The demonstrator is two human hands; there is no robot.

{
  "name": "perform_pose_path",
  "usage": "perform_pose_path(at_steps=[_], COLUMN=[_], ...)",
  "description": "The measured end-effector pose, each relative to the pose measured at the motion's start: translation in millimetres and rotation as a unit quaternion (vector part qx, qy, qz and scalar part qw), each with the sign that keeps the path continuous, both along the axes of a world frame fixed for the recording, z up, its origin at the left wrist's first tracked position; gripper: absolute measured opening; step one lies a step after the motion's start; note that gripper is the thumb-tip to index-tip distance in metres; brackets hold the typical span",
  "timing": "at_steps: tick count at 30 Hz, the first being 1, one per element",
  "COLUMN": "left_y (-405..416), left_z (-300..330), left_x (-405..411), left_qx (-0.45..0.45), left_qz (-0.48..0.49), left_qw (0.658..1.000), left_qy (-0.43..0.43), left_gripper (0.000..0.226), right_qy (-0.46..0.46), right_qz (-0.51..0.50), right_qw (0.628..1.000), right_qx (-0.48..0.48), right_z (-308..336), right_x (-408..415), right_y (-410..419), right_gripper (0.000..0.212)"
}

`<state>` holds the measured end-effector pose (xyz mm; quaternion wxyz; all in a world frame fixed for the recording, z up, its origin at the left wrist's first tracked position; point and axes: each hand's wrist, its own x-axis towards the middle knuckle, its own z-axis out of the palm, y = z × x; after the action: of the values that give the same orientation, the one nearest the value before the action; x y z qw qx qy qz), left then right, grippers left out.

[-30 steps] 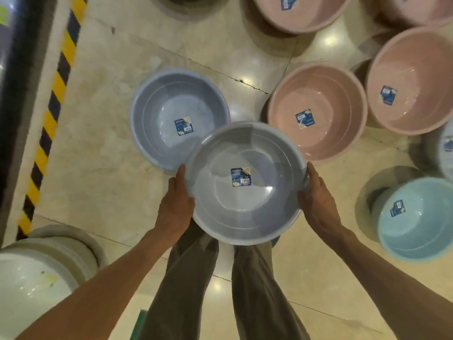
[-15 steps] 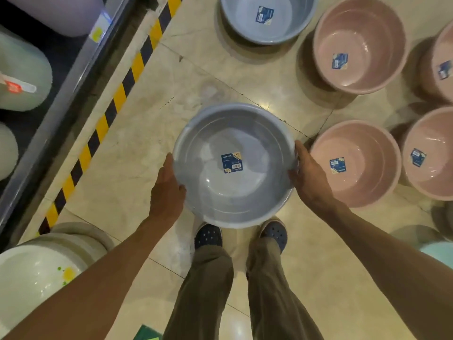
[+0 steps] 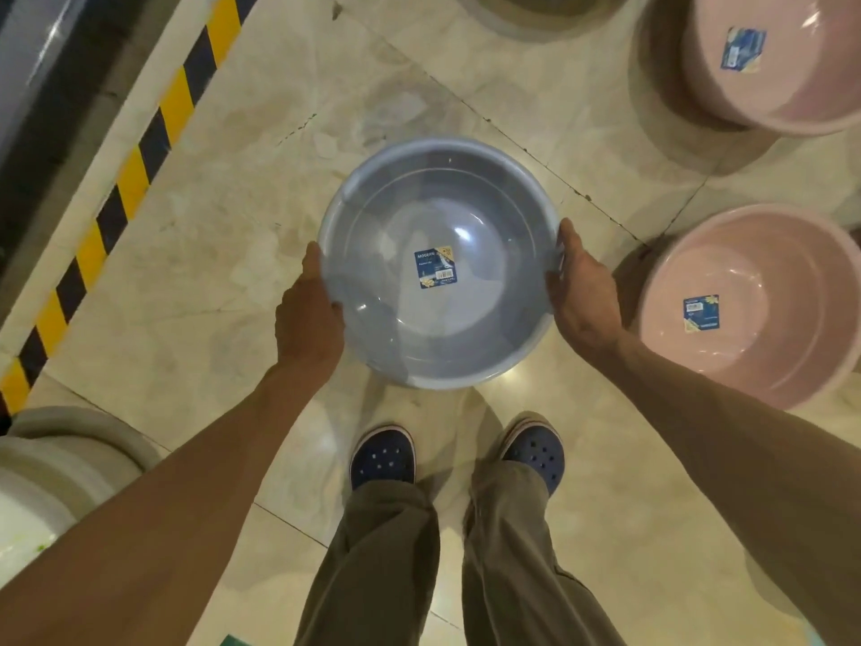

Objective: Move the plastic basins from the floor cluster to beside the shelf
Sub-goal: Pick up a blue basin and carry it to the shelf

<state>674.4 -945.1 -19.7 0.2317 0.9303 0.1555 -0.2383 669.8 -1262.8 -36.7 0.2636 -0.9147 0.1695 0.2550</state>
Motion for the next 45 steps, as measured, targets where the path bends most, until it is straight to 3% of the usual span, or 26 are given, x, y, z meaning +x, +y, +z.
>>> perform_pose_path(at_steps=[7,12,17,22,33,38,45], left_y=[-4,-26,-75,-142,-254,-300,-388], left_z=[-5,40,99,170,288,311,316], left_x=[13,16,21,14,-33,-64,-135], left_qx=[-0.005,-0.002,-0.02,-0.006,-0.031,-0.047,-0.04], left_qz=[-0.035,-0.155,-0.296,-0.403,-0.522,-0.599,-0.651], left_qw=[0.999,0.988,0.954,0.914,0.852,0.798,0.758], left_qy=[0.006,-0.017,-0.03,-0.046,-0.025,-0.034,-0.001], left_gripper=[0.063,0.081,0.077,0.07,0.071,0.072,0.069], right_qy=[0.033,0.037,0.053,0.06,0.063,0.073,0.102], right_qz=[0.025,0.078,0.168,0.172,0.077,-0.029,-0.151], right_qw=[0.999,0.996,0.981,0.978,0.984,0.986,0.974], right_qx=[-0.01,-0.02,-0.076,-0.097,-0.15,-0.145,-0.132], right_z=[0,45,114,190,314,339,335], right_x=[3,-12,-25,-54,-153,-211,-311], right_y=[-9,-25,-47,-75,-149,-185,-242], right_gripper=[0.08,0.087,0.086,0.089,0.093,0.094,0.096])
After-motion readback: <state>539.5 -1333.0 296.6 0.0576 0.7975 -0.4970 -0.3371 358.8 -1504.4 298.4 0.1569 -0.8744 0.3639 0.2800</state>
